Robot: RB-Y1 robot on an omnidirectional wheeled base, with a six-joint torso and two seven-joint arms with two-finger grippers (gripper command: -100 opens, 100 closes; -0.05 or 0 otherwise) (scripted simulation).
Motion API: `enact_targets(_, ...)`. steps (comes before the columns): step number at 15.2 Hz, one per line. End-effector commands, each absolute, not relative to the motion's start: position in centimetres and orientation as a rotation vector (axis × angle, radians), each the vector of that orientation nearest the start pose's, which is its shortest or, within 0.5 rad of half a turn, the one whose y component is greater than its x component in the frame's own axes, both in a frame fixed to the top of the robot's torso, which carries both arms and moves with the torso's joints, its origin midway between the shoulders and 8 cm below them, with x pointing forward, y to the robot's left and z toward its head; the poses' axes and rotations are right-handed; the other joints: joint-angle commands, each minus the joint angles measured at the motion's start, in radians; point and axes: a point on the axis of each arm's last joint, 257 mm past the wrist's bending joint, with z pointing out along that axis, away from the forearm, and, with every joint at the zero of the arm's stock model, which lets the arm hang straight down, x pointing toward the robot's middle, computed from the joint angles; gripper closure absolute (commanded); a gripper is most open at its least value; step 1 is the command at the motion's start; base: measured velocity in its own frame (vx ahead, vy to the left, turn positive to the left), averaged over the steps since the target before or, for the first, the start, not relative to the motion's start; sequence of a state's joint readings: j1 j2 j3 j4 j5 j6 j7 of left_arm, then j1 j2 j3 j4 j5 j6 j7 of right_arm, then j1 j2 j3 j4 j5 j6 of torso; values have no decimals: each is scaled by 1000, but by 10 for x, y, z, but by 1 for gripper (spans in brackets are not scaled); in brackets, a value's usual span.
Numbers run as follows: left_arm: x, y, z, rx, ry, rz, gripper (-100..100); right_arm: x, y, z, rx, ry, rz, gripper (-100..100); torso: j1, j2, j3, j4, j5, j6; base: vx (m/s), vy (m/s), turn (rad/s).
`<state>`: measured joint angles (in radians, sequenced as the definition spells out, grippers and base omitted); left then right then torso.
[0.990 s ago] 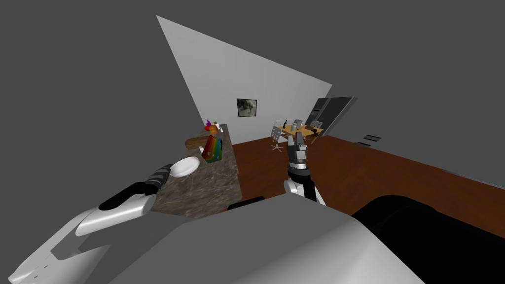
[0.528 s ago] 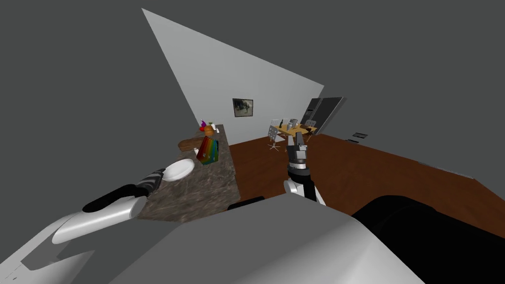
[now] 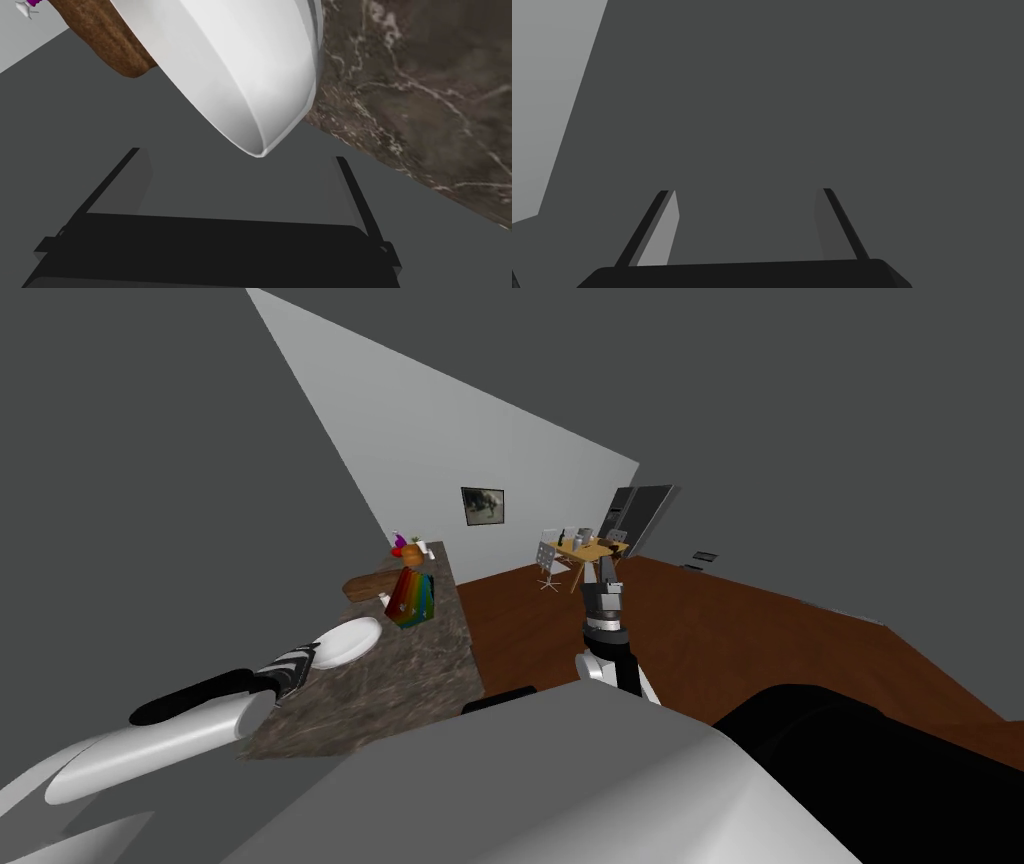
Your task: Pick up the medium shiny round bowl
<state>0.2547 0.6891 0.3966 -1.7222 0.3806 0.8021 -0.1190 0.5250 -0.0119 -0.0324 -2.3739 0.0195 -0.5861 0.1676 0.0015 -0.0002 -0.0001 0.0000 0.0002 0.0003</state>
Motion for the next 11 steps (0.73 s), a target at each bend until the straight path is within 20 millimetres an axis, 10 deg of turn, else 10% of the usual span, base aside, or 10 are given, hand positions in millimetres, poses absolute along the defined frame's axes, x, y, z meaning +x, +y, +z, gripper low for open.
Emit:
enact_targets(1, 371, 622, -261, -1616, 1517, -217, -100, 305, -278, 73, 448, 557, 1124, 0, 0, 0, 0, 0, 0, 0, -2, 45, -168)
enact_targets(11, 317, 658, -280, -1873, 1504, -116, -100, 305, -278, 73, 448, 557, 1124, 0, -1, 1, 1, 0, 0, 0, -9, 27, -142)
